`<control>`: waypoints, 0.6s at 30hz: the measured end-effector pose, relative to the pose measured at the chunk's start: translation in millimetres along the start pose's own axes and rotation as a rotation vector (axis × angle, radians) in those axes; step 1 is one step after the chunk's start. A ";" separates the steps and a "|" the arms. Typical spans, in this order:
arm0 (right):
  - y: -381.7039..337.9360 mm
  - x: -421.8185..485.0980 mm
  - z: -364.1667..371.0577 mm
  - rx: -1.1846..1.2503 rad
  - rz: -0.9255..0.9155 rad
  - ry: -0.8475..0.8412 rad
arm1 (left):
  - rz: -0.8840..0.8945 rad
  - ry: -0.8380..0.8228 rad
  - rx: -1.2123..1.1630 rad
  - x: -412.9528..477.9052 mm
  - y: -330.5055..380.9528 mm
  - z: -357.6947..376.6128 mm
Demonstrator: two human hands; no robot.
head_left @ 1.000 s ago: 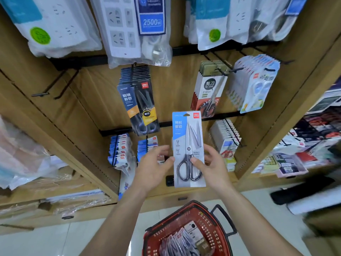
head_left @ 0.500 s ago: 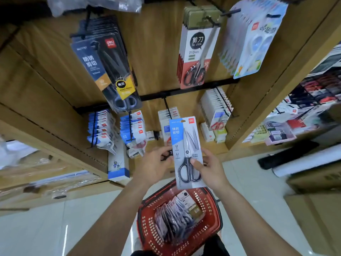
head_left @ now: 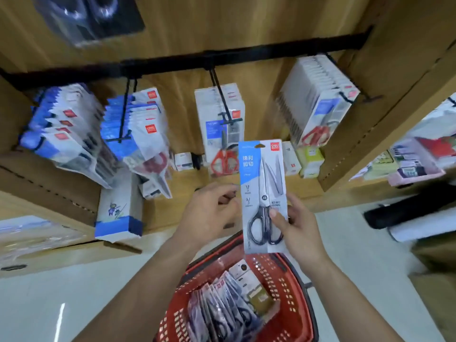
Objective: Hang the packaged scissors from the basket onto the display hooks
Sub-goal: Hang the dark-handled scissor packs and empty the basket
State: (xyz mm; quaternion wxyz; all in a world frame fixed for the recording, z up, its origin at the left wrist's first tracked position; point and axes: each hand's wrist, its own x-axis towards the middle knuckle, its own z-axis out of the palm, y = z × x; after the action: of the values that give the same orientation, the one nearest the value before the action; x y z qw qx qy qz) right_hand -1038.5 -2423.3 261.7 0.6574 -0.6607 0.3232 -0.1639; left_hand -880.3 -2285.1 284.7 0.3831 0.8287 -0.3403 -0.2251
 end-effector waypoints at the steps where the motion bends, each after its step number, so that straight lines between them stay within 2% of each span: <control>1: 18.5 10.2 -0.2 0.004 -0.031 -0.012 | 0.021 0.041 -0.015 6.7 -16.5 12.6; 5: 91.5 49.8 4.0 0.043 -0.154 -0.024 | 0.132 0.193 0.007 32.3 -77.2 59.1; 10: 145.6 78.2 21.4 0.129 -0.271 0.012 | 0.225 0.309 0.075 48.4 -129.0 90.4; 16: 156.4 59.0 41.3 0.180 -0.382 0.079 | 0.282 0.431 0.096 21.8 -129.8 92.1; 18: 150.5 40.0 47.5 0.153 -0.414 0.044 | 0.261 0.451 0.081 0.2 -120.5 86.7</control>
State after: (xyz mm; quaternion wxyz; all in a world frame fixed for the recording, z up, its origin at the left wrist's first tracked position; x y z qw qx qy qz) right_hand -1010.4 -2401.6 102.8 0.6506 -0.6574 0.1818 -0.3337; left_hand -887.8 -2269.8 137.3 0.4414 0.8217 -0.3592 0.0303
